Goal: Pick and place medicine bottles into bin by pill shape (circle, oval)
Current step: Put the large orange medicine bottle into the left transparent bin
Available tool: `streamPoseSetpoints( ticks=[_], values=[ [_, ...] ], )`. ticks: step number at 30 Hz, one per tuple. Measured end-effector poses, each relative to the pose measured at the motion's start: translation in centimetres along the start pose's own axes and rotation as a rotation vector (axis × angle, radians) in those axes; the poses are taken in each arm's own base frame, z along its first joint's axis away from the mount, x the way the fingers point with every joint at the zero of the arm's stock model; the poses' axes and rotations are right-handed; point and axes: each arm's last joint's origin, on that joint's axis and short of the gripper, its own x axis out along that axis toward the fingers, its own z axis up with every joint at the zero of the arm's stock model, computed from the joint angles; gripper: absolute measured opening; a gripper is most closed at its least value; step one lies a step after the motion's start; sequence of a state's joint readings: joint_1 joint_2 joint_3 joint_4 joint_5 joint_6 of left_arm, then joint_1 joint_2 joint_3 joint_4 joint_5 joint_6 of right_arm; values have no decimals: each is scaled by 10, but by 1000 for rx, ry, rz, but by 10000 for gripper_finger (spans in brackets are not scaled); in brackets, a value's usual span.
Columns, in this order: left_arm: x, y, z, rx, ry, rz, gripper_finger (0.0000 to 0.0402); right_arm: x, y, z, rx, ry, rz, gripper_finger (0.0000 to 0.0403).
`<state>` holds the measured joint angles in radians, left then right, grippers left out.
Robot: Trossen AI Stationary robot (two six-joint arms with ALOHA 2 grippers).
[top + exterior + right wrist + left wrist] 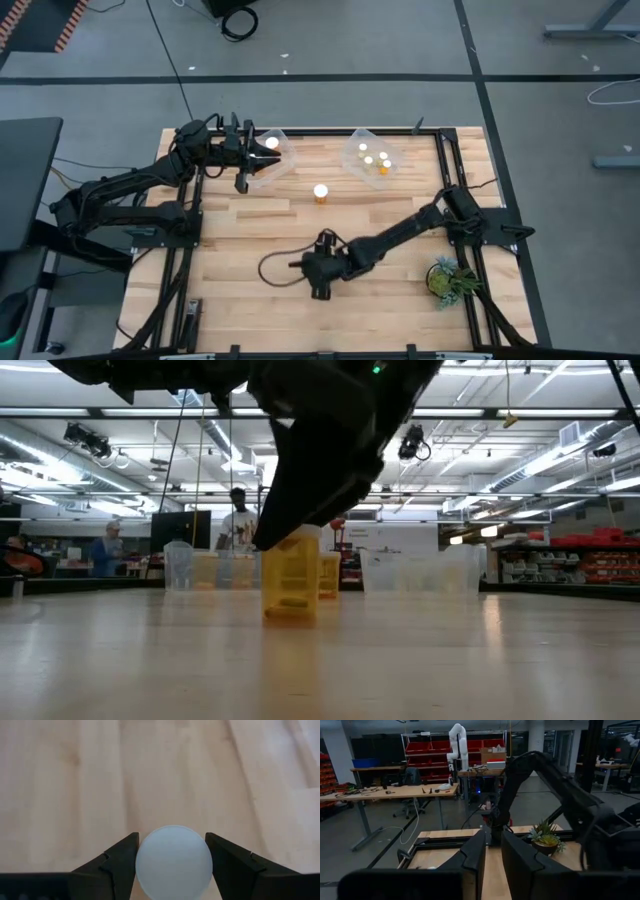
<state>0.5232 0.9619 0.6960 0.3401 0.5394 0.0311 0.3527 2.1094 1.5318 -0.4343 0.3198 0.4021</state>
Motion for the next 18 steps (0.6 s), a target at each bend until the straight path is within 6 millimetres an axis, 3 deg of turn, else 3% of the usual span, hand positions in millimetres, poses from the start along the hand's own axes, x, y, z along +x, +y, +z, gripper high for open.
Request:
streamPoseSetpoints(
  ticks=[18],
  values=[
    [0,0,0,0,0,0,69,23,-83,27,71,17,-52,230]
  ],
)
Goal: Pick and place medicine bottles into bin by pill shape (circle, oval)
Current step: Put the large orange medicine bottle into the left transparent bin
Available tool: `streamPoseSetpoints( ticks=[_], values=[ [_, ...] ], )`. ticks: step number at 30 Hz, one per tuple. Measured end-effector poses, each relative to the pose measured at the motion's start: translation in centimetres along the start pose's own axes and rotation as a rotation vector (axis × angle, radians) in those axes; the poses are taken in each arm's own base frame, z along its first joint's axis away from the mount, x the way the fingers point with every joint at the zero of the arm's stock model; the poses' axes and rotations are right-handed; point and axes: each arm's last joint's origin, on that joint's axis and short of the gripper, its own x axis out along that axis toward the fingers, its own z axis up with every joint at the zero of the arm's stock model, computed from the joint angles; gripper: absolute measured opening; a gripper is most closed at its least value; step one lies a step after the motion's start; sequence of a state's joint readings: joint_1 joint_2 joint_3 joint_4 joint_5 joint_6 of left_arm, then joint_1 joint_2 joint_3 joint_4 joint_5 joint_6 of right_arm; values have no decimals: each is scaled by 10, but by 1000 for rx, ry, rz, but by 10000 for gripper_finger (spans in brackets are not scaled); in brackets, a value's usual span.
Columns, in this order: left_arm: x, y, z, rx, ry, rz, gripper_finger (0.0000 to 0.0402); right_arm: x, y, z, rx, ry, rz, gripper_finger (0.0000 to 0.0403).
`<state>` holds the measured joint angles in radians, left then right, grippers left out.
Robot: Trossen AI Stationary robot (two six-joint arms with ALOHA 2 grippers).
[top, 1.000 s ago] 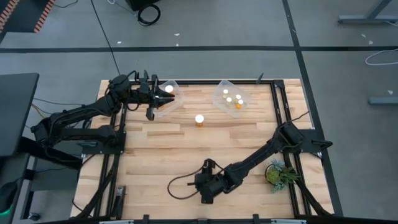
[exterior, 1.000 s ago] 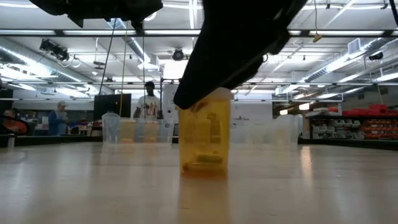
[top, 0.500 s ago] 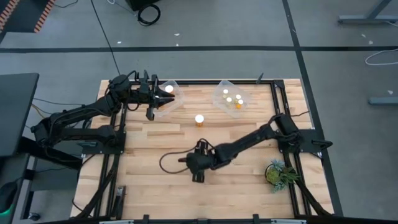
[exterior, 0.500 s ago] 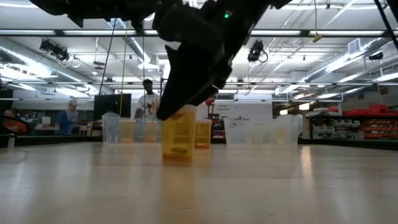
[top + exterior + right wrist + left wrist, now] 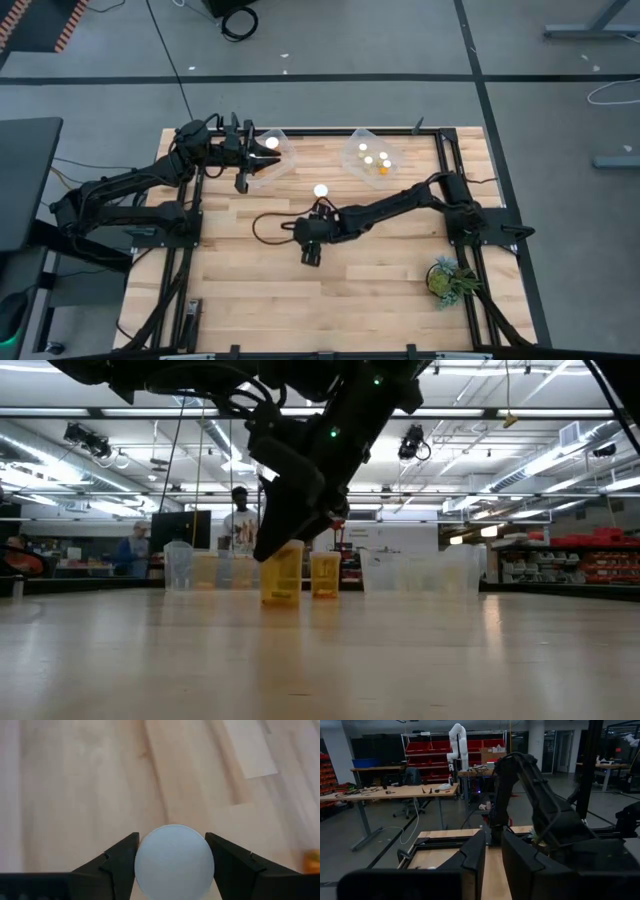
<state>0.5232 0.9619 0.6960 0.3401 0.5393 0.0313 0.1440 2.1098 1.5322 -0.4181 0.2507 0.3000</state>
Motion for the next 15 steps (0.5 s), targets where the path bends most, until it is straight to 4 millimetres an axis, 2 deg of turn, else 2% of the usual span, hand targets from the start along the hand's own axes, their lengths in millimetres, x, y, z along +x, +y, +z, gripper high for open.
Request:
streamPoseSetpoints(
  ticks=[15],
  values=[
    [0,0,0,0,0,0,74,14,-56,15,59,-4,-24,230]
  ],
)
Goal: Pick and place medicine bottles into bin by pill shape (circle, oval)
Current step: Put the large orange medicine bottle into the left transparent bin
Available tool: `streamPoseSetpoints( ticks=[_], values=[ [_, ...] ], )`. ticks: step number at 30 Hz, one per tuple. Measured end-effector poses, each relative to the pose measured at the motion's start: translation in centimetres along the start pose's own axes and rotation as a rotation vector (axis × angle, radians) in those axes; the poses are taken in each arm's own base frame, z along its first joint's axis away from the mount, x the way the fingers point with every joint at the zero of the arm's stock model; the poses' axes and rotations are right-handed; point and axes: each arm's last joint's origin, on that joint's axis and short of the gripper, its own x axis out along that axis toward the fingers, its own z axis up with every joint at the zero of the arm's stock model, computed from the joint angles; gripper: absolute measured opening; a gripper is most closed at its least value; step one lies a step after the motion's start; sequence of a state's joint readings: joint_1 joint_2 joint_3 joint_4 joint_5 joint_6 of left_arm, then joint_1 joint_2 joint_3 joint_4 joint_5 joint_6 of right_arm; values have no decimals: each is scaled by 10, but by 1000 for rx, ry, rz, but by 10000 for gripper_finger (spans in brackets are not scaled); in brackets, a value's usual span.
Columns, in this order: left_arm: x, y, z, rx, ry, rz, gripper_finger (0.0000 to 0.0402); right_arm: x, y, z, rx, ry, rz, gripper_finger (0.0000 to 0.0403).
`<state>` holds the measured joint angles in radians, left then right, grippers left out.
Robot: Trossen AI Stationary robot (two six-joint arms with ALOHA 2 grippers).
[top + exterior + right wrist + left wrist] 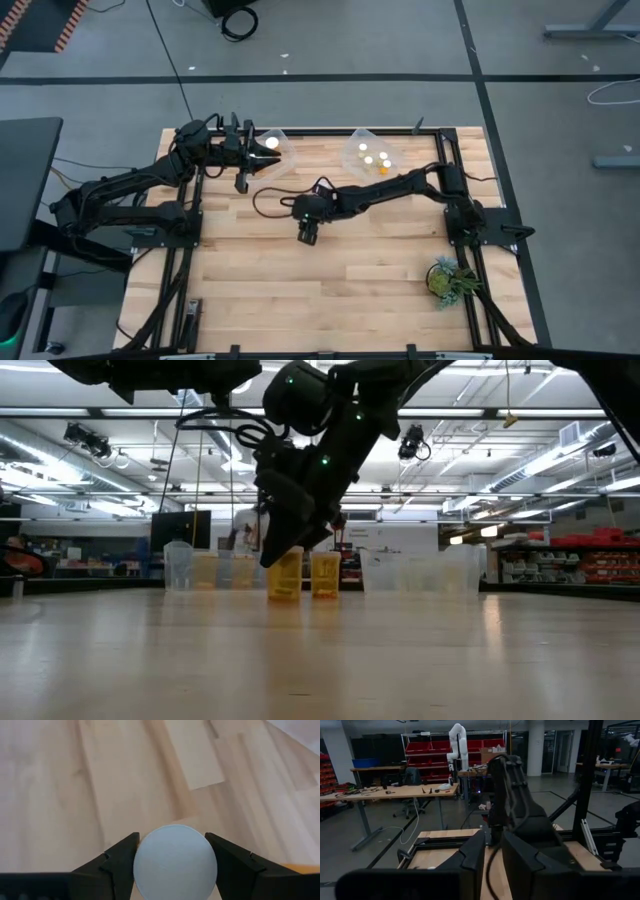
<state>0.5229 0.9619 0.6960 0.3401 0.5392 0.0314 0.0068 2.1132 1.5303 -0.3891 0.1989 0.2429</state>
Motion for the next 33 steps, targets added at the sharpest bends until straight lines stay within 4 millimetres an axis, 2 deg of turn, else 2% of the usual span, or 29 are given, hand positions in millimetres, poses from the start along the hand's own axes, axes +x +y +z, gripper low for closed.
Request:
streamPoseSetpoints(
  ticks=[7,20,29,33],
  values=[
    [0,0,0,0,0,0,67,3,-14,5,33,-8,34,230],
    [0,0,0,0,0,0,72,4,-16,11,6,-58,47,232],
    [0,0,0,0,0,0,68,6,-27,13,19,-57,31,277],
    [0,0,0,0,0,0,74,5,-25,13,8,-56,34,290]
  ],
)
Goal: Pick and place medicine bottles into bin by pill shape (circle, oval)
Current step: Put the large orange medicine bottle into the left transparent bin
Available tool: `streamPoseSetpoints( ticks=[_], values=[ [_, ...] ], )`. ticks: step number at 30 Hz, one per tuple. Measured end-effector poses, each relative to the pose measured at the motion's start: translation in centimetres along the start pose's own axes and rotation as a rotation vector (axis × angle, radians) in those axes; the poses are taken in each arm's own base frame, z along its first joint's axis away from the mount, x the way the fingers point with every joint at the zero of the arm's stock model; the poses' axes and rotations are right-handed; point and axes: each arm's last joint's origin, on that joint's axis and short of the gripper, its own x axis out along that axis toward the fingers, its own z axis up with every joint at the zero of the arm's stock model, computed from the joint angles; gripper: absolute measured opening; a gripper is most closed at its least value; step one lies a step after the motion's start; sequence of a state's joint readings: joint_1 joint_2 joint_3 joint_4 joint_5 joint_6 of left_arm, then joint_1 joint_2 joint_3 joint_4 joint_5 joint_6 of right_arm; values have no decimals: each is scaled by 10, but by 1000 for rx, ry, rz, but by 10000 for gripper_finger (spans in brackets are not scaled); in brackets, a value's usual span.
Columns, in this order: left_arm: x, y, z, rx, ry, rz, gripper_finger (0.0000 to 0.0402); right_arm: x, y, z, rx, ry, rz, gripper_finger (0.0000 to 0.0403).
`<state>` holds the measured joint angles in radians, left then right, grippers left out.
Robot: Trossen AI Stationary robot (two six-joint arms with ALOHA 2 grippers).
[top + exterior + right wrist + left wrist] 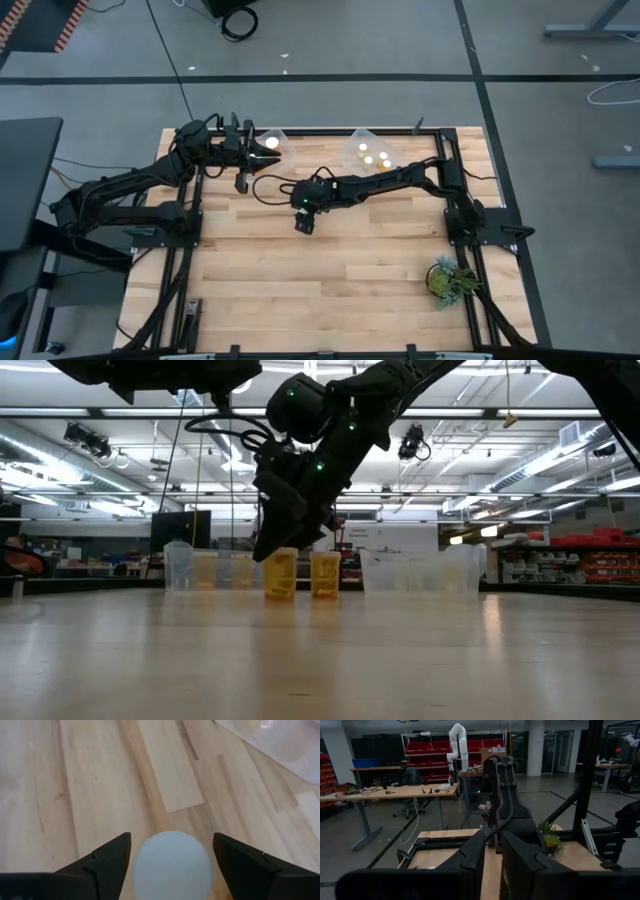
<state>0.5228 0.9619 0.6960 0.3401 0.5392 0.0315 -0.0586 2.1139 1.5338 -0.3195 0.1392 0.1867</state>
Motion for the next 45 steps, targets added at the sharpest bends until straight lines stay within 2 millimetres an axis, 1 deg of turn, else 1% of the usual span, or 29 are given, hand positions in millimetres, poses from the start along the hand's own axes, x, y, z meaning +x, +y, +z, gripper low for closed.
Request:
streamPoseSetpoints(
  ticks=[5,11,17,21,23,25,28,31,40,45],
  values=[
    [0,0,0,0,0,0,72,-8,8,12,-22,-31,16,294],
    [0,0,0,0,0,0,68,-25,13,26,-37,40,1,294],
    [0,0,0,0,0,0,77,-46,27,31,-105,115,-94,294],
    [0,0,0,0,0,0,76,-57,29,29,-135,181,-150,294],
    [0,0,0,0,0,0,73,-64,26,27,-135,189,-178,294],
    [0,0,0,0,-1,0,71,-76,23,27,-121,183,-196,294],
    [0,0,0,0,-1,0,69,-98,19,27,-92,151,-215,294],
    [0,0,0,0,-1,0,73,-120,16,18,-67,130,-244,294],
    [0,0,0,1,-1,0,79,-176,-7,-25,54,53,-318,294],
    [0,0,0,1,-1,0,80,-209,-20,-42,52,-29,-347,294]
  ],
)
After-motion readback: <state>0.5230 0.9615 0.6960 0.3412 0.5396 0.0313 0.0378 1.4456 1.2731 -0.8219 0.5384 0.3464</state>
